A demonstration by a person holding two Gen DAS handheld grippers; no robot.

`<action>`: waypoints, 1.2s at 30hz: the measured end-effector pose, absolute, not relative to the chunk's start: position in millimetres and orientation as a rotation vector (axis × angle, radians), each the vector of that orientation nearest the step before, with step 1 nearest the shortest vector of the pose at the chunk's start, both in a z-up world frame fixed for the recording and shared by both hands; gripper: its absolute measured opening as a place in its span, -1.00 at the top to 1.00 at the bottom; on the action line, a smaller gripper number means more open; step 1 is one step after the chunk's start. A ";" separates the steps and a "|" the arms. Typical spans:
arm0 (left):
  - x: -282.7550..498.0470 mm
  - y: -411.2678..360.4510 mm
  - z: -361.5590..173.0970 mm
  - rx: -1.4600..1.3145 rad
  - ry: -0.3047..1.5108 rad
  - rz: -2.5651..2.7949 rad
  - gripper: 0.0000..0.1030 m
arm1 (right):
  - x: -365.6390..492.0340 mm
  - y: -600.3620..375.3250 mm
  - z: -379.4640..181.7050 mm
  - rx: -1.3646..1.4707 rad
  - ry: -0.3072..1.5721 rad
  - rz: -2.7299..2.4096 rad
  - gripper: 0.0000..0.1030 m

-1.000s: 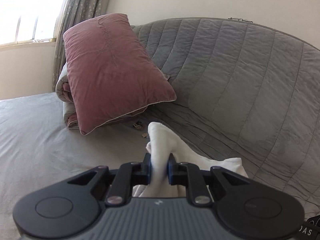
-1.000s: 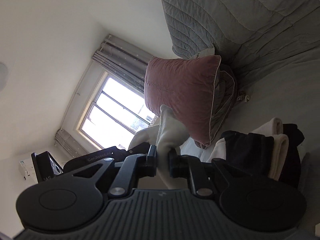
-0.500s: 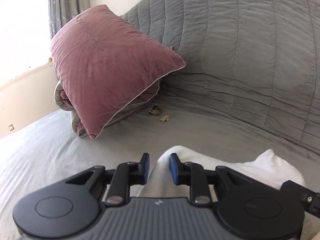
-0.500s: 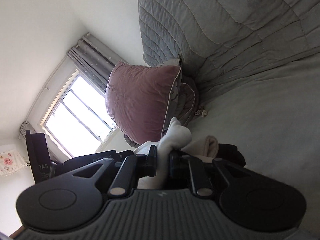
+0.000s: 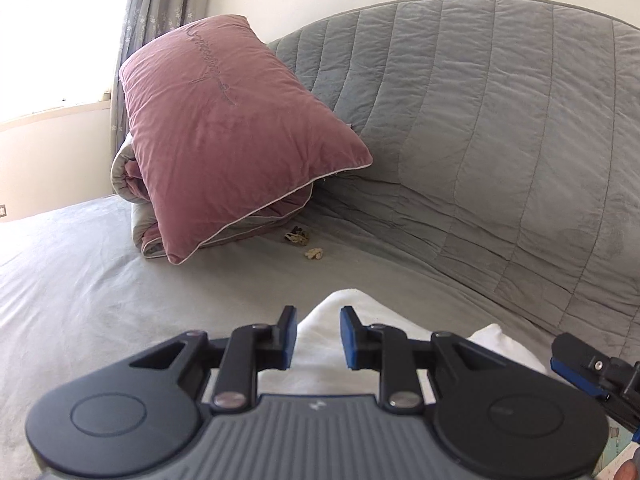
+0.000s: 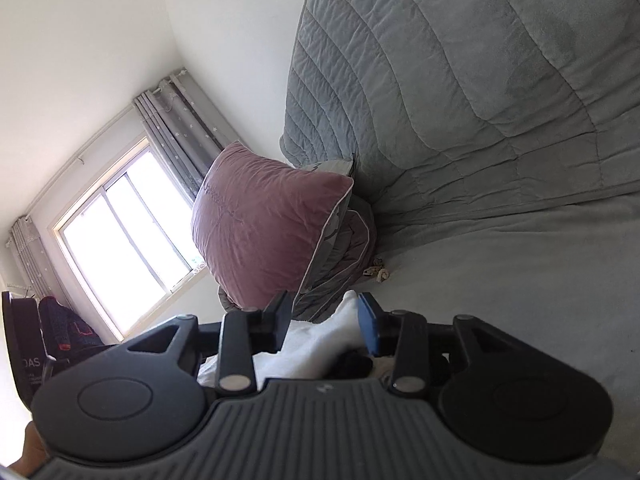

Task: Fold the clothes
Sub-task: 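Carry the folded pants with both grippers and lower them onto the clothes stack, then open both grippers and withdraw them from the stack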

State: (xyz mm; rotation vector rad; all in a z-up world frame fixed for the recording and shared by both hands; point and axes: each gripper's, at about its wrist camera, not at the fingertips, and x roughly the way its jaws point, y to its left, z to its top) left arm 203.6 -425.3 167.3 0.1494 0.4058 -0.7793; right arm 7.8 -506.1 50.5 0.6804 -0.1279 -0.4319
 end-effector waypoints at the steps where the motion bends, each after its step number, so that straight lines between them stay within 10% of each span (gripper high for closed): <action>1: 203.2 -425.8 163.9 0.146 0.412 -0.782 0.53 | 9.6 -503.7 52.9 0.656 -0.131 -0.419 0.20; 36: 64.8 -339.5 170.8 0.191 0.648 -0.709 0.19 | -43.6 -440.6 103.2 0.727 0.126 -0.451 0.02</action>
